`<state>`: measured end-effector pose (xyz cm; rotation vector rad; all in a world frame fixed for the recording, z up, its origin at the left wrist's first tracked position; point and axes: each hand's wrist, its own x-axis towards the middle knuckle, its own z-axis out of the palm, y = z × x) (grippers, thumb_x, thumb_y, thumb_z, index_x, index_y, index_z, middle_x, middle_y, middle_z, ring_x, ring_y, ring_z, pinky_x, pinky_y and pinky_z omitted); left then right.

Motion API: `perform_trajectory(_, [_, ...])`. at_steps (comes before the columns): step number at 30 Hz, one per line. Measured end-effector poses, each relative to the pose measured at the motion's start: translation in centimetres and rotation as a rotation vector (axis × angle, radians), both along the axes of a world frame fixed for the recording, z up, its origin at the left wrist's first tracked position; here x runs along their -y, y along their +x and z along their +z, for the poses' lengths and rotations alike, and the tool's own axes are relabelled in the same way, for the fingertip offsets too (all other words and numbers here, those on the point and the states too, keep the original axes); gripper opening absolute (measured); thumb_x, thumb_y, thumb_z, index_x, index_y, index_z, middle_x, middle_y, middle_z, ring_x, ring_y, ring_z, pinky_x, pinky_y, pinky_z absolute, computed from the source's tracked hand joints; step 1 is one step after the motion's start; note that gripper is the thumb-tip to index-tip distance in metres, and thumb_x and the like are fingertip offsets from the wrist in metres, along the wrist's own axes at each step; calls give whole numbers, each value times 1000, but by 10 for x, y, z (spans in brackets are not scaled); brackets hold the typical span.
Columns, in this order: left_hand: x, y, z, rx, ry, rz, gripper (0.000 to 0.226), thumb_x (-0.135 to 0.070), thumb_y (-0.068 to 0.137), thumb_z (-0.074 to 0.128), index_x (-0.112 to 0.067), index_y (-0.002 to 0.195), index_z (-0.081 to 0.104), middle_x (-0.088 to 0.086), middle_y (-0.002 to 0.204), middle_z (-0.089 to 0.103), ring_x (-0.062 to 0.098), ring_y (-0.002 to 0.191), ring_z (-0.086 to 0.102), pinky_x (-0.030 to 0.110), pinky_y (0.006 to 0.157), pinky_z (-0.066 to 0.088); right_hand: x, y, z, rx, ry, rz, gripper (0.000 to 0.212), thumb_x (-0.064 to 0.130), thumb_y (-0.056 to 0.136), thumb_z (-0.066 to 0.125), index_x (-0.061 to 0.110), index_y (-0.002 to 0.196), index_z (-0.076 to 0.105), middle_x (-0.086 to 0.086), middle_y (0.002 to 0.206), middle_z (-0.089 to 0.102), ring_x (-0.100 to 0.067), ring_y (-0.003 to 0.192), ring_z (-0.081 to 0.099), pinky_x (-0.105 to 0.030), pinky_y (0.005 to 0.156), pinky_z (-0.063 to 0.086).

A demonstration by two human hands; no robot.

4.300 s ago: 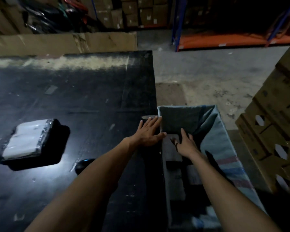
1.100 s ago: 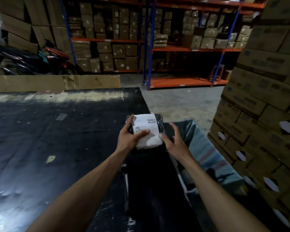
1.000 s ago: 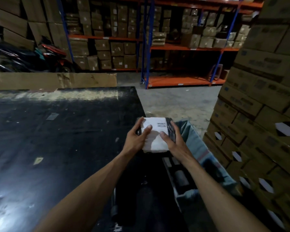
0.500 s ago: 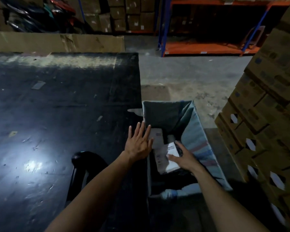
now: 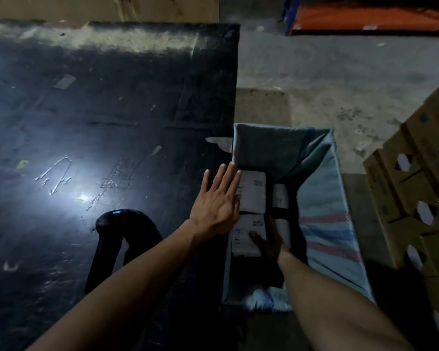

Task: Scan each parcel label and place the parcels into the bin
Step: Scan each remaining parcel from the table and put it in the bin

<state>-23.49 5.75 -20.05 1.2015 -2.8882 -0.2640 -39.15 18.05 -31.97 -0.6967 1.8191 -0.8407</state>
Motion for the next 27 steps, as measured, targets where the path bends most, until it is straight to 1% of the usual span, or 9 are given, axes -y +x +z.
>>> perform_trajectory(3, [1,2,-1,-7,-6,0,69,-45,97,6,-19,160,-1,3,167,-15,21,154,-17,50,124,-12,-2,9,-10,-123,117,148,94,20,101,64,10,163,-5,-14,170,15,-33,155,24,-41,125,23])
perform_trajectory(6, [0,0,-3,-7,-9,-4,69,-46,97,5,-19,160,-2,3,167,-15,21,154,-17,51,124,-10,-2,12,-17,-194,238,243,94,25,105,58,12,161,-17,-15,172,-6,-33,158,10,-37,124,20])
perform_trajectory(9, [1,0,-2,-8,3,-11,69,-46,97,5,-20,160,-2,2,167,-16,21,154,-17,51,124,-10,3,8,-16,-245,347,333,93,32,106,53,12,160,-20,-15,171,-12,-36,158,7,-39,125,20])
perform_trajectory(14, [1,1,-2,-12,19,-21,65,-44,102,13,-18,160,-1,3,167,-15,21,153,-18,51,124,-10,14,6,5,-443,633,396,90,64,101,43,34,162,-15,-16,169,-22,-41,157,-10,-61,123,6])
perform_trajectory(18, [1,1,1,-9,64,-23,66,-44,104,18,-17,160,-5,5,167,-15,21,153,-18,51,123,-12,21,0,32,-551,619,409,85,69,101,31,34,162,-16,-12,168,-28,-36,157,-18,-57,126,-2])
perform_trajectory(22, [2,1,18,22,195,-28,72,-51,105,21,-11,159,-5,7,167,-15,23,154,-17,50,122,-15,19,7,72,-558,504,340,91,76,97,28,30,163,-15,-12,170,-24,-35,158,-17,-56,127,-4])
perform_trajectory(24, [11,5,40,6,343,-47,72,-51,105,29,-13,161,5,8,169,-3,25,155,-6,51,124,-7,23,15,100,-564,405,271,91,76,97,28,30,163,-14,-12,171,-18,-34,159,-12,-54,127,-3])
perform_trajectory(26, [24,18,67,-93,382,-69,60,-45,104,39,-15,155,32,16,161,29,32,149,27,50,121,20,29,26,134,-604,285,196,87,70,100,32,29,164,-10,-15,172,-10,-34,159,-2,-53,128,4])
perform_trajectory(27, [32,30,82,-166,351,-58,52,-42,103,43,-14,146,45,19,150,45,36,138,44,48,114,34,33,35,152,-627,221,152,86,68,100,33,28,164,-7,-16,172,-5,-35,159,4,-52,128,9])
